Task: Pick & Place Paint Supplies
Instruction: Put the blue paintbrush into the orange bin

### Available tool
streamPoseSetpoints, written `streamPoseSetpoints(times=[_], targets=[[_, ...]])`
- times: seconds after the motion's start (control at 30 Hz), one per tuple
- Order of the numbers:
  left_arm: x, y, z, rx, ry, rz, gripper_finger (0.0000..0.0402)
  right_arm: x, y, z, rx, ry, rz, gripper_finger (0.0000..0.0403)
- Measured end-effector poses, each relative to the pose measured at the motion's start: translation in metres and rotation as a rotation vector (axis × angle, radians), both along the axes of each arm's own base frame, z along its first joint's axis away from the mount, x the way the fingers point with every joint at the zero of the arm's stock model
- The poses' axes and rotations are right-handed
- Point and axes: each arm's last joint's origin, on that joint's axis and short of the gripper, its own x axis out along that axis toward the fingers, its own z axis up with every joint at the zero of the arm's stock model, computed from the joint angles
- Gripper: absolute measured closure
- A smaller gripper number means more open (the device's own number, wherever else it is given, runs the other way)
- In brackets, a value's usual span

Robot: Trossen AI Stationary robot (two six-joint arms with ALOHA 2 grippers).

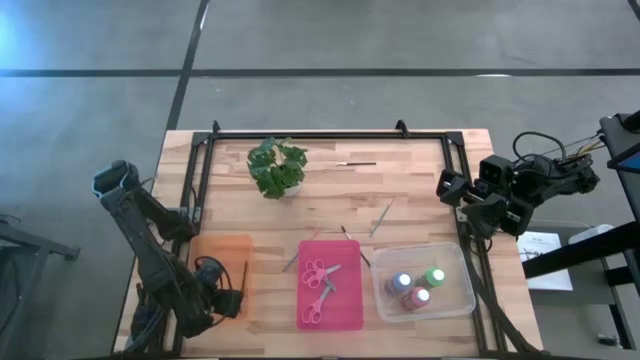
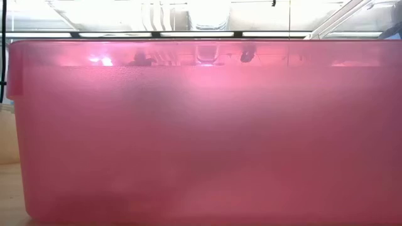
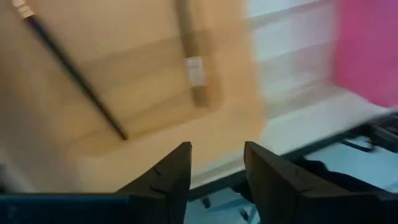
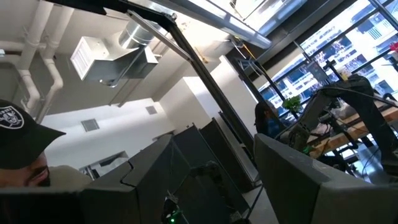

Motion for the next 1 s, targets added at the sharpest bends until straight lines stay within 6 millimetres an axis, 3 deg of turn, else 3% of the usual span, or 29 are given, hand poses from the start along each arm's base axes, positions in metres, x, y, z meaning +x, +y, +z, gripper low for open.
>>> streamPoseSetpoints(times=[0.2,0.33,0.43,0.53,0.63,0.73,0.83,1.0], targets=[[0.024,0.011,0.022,0.073,-0.148,-0.050,0.0254,0.000,0.000,0.000,0.002,0.001,0.001,0.0184],[0.059,0.042,0.031,0.139,-0.191,-0.123,0.0274,0.000,0.000,0.000,-0.002,0.003,0.000,0.0184],[0.093,0.083,0.037,0.158,-0.232,-0.164,0.0289,0.000,0.000,0.000,-0.006,0.001,0.000,0.0184],[0.121,0.140,0.040,0.130,-0.277,-0.141,0.0297,0.000,0.001,0.000,-0.016,-0.003,0.014,0.0184],[0.137,0.194,0.039,0.163,-0.329,-0.115,0.0298,0.000,0.001,0.000,-0.023,-0.005,0.018,0.0184],[0.147,0.230,0.035,0.197,-0.348,-0.146,0.0298,0.000,0.001,0.000,-0.031,-0.009,0.014,0.0184],[0.157,0.248,0.023,0.165,-0.328,-0.199,0.0298,0.000,0.001,0.000,-0.034,-0.013,0.011,0.0184],[0.182,0.248,-0.004,0.076,-0.269,-0.259,0.0298,-0.001,-0.001,0.001,-0.018,-0.017,-0.016,0.0184]])
